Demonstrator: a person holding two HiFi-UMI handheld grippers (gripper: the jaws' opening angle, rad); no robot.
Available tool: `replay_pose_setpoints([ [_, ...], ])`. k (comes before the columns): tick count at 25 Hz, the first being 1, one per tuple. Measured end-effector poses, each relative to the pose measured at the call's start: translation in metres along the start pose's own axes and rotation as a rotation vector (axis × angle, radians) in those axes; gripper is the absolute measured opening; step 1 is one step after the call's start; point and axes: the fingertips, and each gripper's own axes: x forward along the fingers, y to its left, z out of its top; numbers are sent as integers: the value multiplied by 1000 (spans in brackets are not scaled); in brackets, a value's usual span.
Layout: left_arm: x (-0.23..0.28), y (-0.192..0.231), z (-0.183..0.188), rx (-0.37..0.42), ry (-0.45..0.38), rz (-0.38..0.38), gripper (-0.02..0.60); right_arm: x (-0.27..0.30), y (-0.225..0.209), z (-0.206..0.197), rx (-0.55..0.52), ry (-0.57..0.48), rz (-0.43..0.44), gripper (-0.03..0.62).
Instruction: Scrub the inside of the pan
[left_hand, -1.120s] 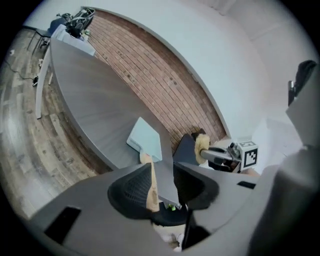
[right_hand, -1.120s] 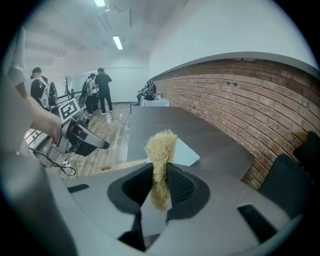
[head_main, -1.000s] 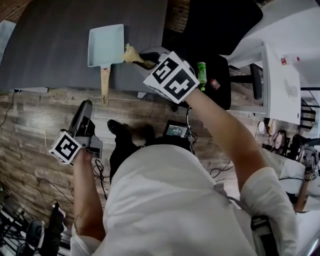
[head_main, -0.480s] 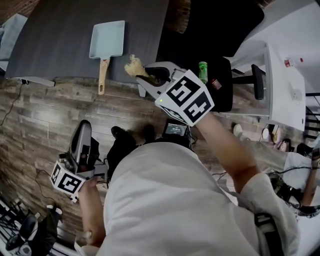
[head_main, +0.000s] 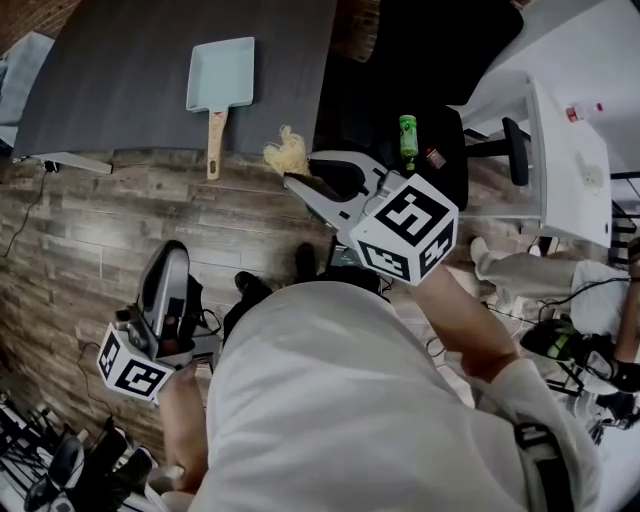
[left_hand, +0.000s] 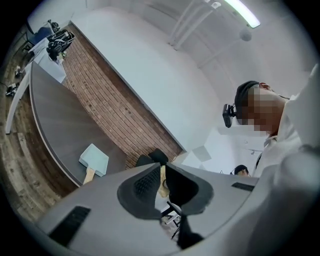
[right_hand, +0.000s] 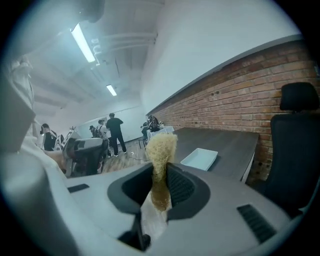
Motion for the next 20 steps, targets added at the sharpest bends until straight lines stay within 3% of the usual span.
replay_pose_setpoints([
  [8,-15,1,11,26,71,-43,40,6,17,10,67,-50,-77,83],
  [20,-20,-3,-7,10,189,-122,41,16,36,14,88,-71,-96,83],
])
